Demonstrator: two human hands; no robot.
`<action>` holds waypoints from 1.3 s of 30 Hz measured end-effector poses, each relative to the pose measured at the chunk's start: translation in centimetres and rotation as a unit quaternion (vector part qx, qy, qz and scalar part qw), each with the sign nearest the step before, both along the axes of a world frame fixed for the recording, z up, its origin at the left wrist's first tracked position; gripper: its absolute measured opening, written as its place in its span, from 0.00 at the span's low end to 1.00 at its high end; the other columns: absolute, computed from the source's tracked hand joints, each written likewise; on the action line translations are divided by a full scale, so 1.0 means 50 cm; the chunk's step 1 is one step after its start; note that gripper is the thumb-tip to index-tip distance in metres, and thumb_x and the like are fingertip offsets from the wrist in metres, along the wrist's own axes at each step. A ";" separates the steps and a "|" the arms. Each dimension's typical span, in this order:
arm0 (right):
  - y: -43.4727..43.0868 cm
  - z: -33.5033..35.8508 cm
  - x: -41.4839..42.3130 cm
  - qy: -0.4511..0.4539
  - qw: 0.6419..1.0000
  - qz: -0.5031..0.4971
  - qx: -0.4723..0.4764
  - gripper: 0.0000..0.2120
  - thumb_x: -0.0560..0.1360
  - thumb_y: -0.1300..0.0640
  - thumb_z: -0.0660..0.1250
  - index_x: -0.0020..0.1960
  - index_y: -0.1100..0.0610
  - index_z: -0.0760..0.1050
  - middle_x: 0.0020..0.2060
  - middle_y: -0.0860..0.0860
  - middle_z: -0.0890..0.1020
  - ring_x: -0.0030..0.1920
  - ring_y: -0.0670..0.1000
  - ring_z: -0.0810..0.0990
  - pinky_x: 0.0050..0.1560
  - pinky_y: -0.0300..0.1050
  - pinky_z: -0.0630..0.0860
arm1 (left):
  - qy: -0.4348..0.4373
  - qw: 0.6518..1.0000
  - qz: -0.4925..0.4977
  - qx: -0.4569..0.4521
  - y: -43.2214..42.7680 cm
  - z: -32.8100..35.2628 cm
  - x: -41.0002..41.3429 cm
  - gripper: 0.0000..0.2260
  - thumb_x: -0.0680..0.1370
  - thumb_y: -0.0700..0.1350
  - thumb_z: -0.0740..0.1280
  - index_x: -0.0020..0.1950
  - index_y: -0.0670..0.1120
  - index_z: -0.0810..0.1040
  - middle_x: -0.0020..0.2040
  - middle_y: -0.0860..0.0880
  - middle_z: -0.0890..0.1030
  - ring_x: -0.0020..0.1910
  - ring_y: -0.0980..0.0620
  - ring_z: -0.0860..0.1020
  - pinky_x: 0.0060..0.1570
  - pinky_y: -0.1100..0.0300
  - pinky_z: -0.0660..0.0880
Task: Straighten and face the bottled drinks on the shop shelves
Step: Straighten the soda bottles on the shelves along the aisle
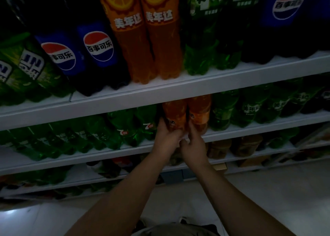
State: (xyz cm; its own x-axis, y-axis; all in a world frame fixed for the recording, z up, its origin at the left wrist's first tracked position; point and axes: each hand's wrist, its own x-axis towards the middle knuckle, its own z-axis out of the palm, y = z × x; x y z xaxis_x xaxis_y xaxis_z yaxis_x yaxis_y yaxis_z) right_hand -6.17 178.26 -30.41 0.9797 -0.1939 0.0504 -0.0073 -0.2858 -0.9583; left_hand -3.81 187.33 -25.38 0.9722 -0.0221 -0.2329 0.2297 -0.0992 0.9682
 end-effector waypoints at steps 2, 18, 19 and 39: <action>0.005 -0.009 -0.003 0.015 0.999 0.032 0.001 0.34 0.74 0.67 0.61 0.76 0.49 0.54 0.68 0.48 0.69 0.63 0.41 0.67 0.61 0.32 0.63 | 0.013 1.000 0.000 0.004 -0.001 0.010 0.028 0.21 0.69 0.36 0.68 0.49 0.62 0.71 0.42 0.61 0.80 0.39 0.65 0.79 0.35 0.71 0.75; -0.046 0.002 0.026 -0.025 0.997 -0.002 0.070 0.26 0.74 0.69 0.60 0.64 0.42 0.71 0.57 0.39 0.78 0.59 0.43 0.77 0.60 0.35 0.72 | -0.006 0.998 0.040 -0.042 -0.016 -0.016 -0.032 0.25 0.71 0.41 0.66 0.67 0.56 0.72 0.59 0.59 0.79 0.57 0.62 0.77 0.53 0.66 0.73; -0.057 -0.005 0.010 -0.029 0.996 -0.052 0.066 0.27 0.73 0.68 0.60 0.61 0.39 0.72 0.54 0.36 0.78 0.56 0.41 0.78 0.57 0.33 0.73 | 0.007 0.998 0.040 -0.038 -0.017 -0.022 -0.041 0.21 0.71 0.43 0.64 0.62 0.59 0.74 0.59 0.58 0.79 0.56 0.62 0.77 0.51 0.68 0.72; -0.248 0.005 0.072 0.093 0.965 0.227 0.088 0.42 0.69 0.66 0.62 0.76 0.41 0.50 0.71 0.38 0.63 0.67 0.35 0.65 0.66 0.34 0.64 | 0.005 0.998 0.005 -0.056 -0.179 -0.027 -0.010 0.39 0.61 0.32 0.59 0.73 0.50 0.65 0.62 0.61 0.78 0.61 0.62 0.75 0.50 0.67 0.74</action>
State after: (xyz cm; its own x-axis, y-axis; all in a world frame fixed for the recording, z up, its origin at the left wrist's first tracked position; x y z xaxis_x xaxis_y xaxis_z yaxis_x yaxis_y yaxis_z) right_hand -2.55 165.86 -30.17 0.9546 0.2689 -0.1281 -0.0950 -0.1330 -0.9866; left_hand -4.29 178.38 -26.71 0.9702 -0.0391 -0.2391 0.2398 0.0123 0.9708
